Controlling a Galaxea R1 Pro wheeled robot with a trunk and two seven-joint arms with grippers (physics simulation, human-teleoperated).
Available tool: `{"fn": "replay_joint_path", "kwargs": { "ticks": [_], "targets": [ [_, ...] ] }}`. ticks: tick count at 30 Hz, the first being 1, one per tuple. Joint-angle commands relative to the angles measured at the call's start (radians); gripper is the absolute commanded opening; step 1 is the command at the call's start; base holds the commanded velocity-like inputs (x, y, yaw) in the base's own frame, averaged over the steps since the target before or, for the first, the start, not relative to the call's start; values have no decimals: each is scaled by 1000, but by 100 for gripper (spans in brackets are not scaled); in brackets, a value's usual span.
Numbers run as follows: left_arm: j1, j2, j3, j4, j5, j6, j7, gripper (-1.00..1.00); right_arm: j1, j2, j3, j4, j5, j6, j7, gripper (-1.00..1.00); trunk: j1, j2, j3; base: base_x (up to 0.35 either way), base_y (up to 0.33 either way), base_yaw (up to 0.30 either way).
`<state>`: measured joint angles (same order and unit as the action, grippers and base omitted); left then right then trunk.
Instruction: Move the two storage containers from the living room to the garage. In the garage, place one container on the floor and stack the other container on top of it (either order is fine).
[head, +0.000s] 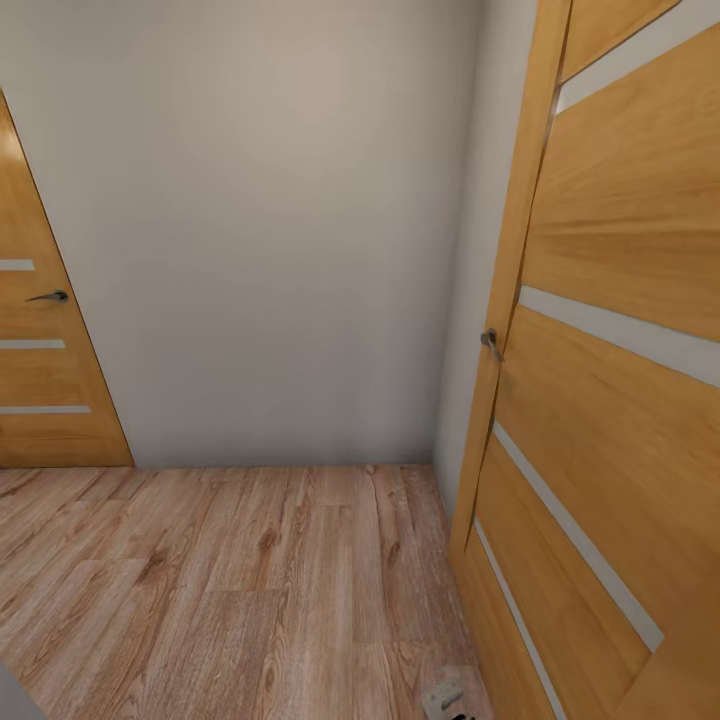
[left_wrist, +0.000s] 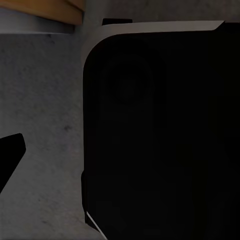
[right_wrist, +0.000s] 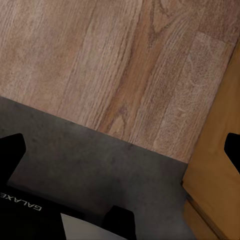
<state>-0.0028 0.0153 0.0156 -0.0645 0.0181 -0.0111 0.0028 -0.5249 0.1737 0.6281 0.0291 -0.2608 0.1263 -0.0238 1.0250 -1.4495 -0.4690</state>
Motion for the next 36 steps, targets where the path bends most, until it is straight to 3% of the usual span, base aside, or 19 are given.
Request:
{"fn": "replay_joint_path", "kwargs": {
  "ticks": [1, 4, 14, 17, 21, 27, 36],
  "targets": [
    [0, 0, 1, 0, 2, -1, 0, 100, -1, 1, 8, 2, -9, 1, -2, 100, 0, -1, -1, 0, 0, 0],
    [0, 0, 1, 0, 2, -1, 0, 100, 22, 1, 8, 2, -9, -22, -1, 100, 0, -1, -1, 0, 0, 0],
    [0, 0, 1, 0, 2, -1, 0, 100, 138, -111, 8, 2, -9, -136, 1, 100, 0, -1, -1, 0, 0, 0],
    [0, 0, 1, 0, 2, -1, 0, 100, 153, -131, 8, 2, -10, -161, 1, 100, 0, -1, -1, 0, 0, 0],
    [0, 0, 1, 0, 2, -1, 0, 100, 170, -140, 8, 2, -11, -172, 1, 100, 0, -1, -1, 0, 0, 0],
    [0, 0, 1, 0, 2, -1, 0, 100, 263, -160, 8, 2, -12, -233, 1, 100, 0, -1, -1, 0, 0, 0],
    [0, 0, 1, 0, 2, -1, 0, 100, 343, -195, 7, 2, -20, -253, 56, 100, 0, -1, -1, 0, 0, 0]
  ]
}}
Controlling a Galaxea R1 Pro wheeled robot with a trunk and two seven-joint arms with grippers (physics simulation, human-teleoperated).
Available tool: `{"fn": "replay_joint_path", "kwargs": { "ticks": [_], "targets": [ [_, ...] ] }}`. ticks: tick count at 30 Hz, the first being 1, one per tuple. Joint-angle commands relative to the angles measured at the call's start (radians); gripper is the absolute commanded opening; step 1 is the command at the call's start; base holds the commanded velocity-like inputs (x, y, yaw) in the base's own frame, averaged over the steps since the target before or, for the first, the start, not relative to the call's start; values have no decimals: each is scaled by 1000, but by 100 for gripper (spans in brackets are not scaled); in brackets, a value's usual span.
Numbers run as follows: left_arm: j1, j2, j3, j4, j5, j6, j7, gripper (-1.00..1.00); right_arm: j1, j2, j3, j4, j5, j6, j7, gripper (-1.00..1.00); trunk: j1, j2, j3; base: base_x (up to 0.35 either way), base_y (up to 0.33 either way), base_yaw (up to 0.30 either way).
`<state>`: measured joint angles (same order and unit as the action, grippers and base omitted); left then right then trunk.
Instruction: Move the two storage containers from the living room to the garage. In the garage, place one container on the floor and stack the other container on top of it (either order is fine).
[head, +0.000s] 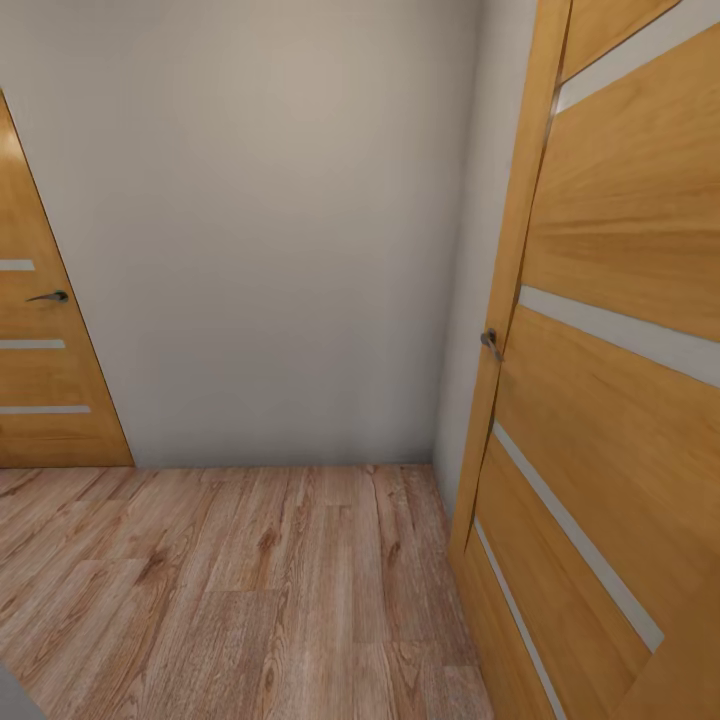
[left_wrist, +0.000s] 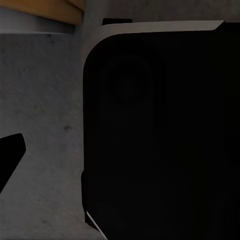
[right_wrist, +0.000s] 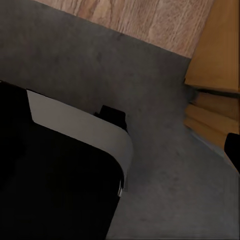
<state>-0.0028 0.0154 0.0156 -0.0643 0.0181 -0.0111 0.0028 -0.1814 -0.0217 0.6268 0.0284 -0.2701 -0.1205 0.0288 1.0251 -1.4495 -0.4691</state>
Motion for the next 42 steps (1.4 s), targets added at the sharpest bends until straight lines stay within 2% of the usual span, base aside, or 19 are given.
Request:
{"fn": "replay_joint_path", "kwargs": {
  "ticks": [1, 8, 14, 42],
  "targets": [
    [0, 0, 1, 0, 2, -1, 0, 100, 1, -3, 8, 3, -11, -6, 4, 100, 0, -1, -1, 0, 0, 0],
    [0, -1, 1, 0, 2, -1, 0, 100, 38, -32, 8, 4, -13, -4, 6, 100, 0, -1, -1, 0, 0, 0],
    [0, -2, 1, -1, 2, -1, 0, 100, 76, -41, 7, 3, -14, -4, 5, 100, 0, -1, -1, 0, 0, 0],
    [0, -2, 1, 0, 2, -1, 0, 100, 77, -41, 7, 2, -11, -1, -4, 100, 0, -1, -1, 0, -29, 0]
  ]
}}
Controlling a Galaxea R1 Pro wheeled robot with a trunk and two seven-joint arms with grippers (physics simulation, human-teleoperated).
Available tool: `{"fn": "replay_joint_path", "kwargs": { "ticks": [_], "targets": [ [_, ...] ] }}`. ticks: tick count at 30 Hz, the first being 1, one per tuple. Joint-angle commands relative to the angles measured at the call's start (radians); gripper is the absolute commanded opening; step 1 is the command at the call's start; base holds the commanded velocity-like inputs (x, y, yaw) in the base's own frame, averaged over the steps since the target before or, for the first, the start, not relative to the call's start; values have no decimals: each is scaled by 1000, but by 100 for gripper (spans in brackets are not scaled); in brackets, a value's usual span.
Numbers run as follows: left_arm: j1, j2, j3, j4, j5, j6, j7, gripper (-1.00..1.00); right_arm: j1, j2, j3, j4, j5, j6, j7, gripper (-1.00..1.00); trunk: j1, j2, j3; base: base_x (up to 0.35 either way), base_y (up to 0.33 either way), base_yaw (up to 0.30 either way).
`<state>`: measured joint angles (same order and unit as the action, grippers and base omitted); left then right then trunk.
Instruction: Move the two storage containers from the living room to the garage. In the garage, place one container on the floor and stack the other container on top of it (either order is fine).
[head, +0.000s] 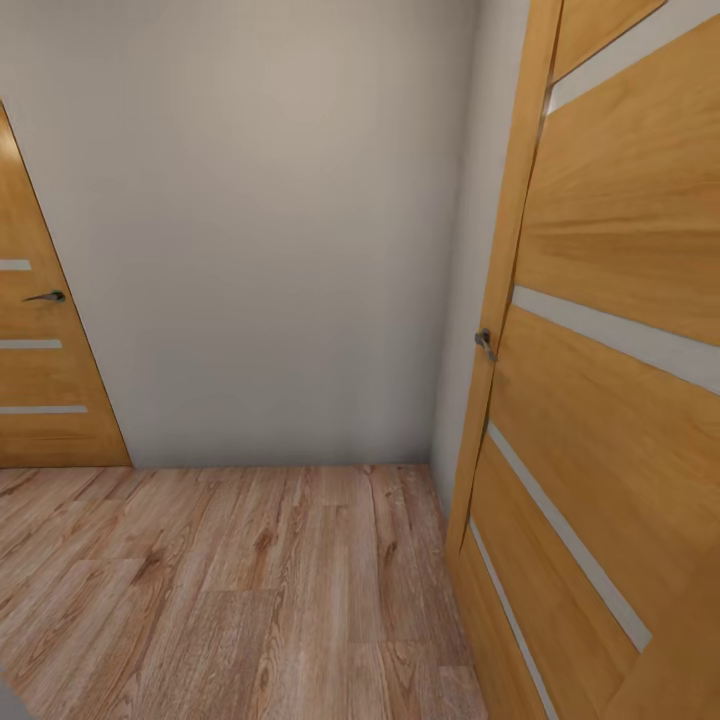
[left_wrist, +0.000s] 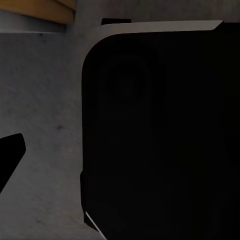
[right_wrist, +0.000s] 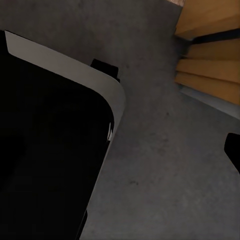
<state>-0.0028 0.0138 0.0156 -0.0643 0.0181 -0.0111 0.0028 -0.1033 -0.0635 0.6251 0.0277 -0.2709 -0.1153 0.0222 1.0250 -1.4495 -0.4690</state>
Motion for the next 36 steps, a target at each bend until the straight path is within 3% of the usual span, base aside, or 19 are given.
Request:
{"fn": "replay_joint_path", "kwargs": {
  "ticks": [1, 17, 30, 36],
  "targets": [
    [0, 0, 1, 0, 2, -1, 0, 100, -1, 0, 8, 3, -10, -6, 2, 100, 0, -1, -1, 0, 0, 0],
    [0, 0, 1, 0, 2, -1, 0, 100, -1, -1, 8, 3, -10, -8, 2, 100, 0, -1, -1, 0, -146, 5],
    [0, 0, 1, 0, 2, -1, 0, 100, -1, -1, 8, 3, -8, -9, 2, 100, 0, -1, -1, 0, -3, 243],
    [0, 0, 1, 0, 2, -1, -1, 100, -1, -1, 7, 3, -10, -9, 2, 100, 0, -1, -1, 124, 0, 53]
  ]
}}
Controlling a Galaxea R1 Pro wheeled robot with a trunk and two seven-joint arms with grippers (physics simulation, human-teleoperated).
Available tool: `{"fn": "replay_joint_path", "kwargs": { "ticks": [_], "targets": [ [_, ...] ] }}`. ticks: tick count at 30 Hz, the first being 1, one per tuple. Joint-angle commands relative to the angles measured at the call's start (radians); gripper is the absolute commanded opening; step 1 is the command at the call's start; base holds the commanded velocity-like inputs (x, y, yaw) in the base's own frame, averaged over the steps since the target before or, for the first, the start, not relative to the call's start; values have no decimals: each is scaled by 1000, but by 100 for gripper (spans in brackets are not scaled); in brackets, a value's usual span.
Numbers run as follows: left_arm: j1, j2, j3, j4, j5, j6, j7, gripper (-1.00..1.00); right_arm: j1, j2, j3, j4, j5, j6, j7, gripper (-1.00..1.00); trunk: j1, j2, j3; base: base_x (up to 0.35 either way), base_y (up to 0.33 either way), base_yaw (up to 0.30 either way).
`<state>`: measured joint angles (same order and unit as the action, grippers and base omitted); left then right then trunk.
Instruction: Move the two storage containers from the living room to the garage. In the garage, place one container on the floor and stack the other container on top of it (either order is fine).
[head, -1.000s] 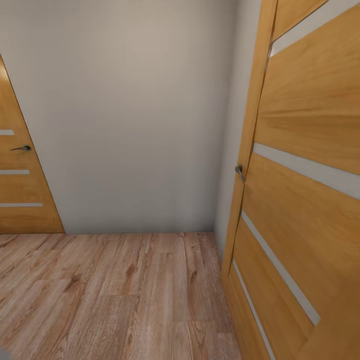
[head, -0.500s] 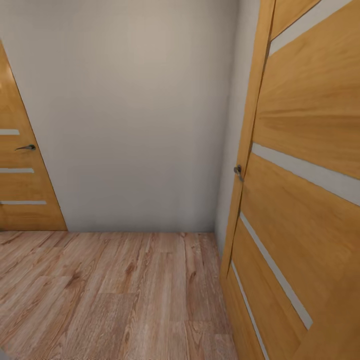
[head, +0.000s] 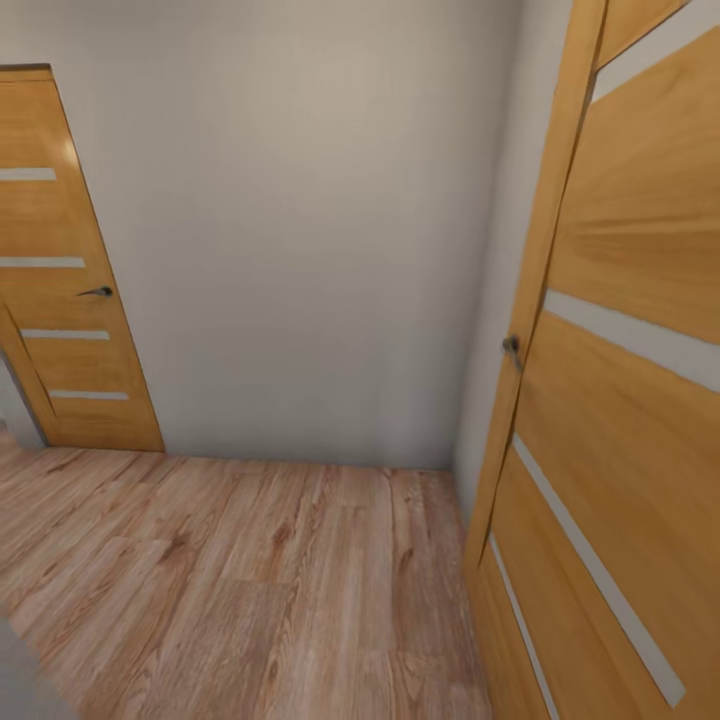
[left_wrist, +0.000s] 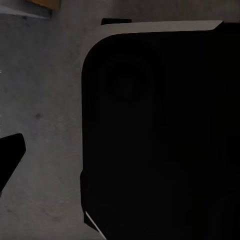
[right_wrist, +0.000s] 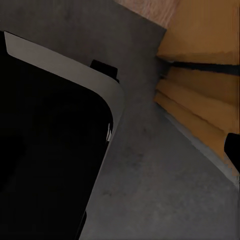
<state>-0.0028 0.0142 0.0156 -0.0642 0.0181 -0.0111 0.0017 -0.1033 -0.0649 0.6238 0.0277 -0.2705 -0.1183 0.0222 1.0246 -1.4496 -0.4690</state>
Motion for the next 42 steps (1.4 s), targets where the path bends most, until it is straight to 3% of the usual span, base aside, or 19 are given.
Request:
{"fn": "replay_joint_path", "kwargs": {
  "ticks": [1, 8, 42],
  "targets": [
    [0, 0, 1, 0, 2, -1, 0, 100, -1, 0, 8, 3, -10, -6, 2, 100, 0, 0, -1, 285, 0, 8],
    [0, 1, 1, 0, 2, -1, 1, 100, -1, 0, 9, 3, -10, -6, 2, 100, 0, 0, -1, 210, 0, 2],
    [0, 0, 1, 0, 3, -1, 1, 100, -1, 0, 11, 3, -3, -6, 3, 100, 0, 0, -1, 3, 0, 0]
  ]
}}
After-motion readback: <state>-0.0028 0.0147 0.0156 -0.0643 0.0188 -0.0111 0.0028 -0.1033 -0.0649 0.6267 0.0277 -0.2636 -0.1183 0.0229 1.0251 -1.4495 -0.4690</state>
